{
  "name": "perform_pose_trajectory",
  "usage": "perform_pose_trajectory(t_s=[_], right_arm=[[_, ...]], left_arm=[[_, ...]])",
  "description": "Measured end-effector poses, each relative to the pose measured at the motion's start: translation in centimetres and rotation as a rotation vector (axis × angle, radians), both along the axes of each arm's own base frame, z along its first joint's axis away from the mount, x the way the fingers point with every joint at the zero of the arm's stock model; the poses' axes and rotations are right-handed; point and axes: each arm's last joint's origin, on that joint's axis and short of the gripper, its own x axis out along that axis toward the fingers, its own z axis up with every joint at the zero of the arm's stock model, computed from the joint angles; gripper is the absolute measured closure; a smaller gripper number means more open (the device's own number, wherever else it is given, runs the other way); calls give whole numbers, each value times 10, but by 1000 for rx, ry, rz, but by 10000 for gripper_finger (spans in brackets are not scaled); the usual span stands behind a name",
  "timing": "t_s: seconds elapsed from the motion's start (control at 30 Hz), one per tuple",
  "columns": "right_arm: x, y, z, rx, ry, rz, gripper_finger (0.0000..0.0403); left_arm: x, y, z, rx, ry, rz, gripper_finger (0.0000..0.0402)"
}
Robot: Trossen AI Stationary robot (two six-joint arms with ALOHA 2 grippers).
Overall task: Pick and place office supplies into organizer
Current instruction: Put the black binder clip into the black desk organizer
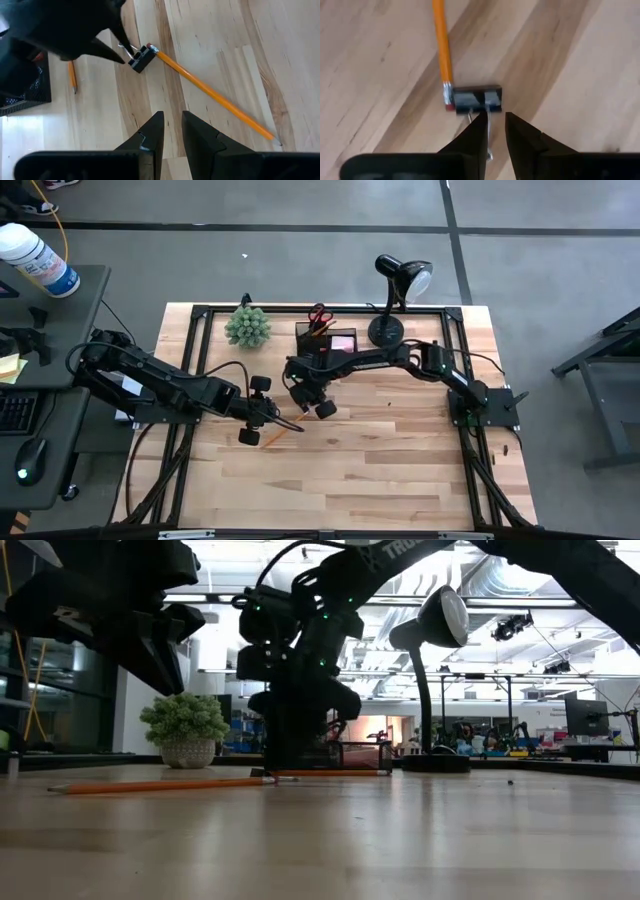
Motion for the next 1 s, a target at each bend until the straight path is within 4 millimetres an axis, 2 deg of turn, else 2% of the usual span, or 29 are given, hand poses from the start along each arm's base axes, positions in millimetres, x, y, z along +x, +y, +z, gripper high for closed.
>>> perform_pose_trajectory(t_s=[0.4,0.73,1.0], right_arm=[[2,3,-15,5,32,18,346],[-2,6,-18,48,75,46,381],[-5,6,-29,67,127,51,351]], left_arm=[[0,0,0,0,-2,0,344],[0,0,0,3,-3,1,344],[0,0,0,10,-4,5,344]])
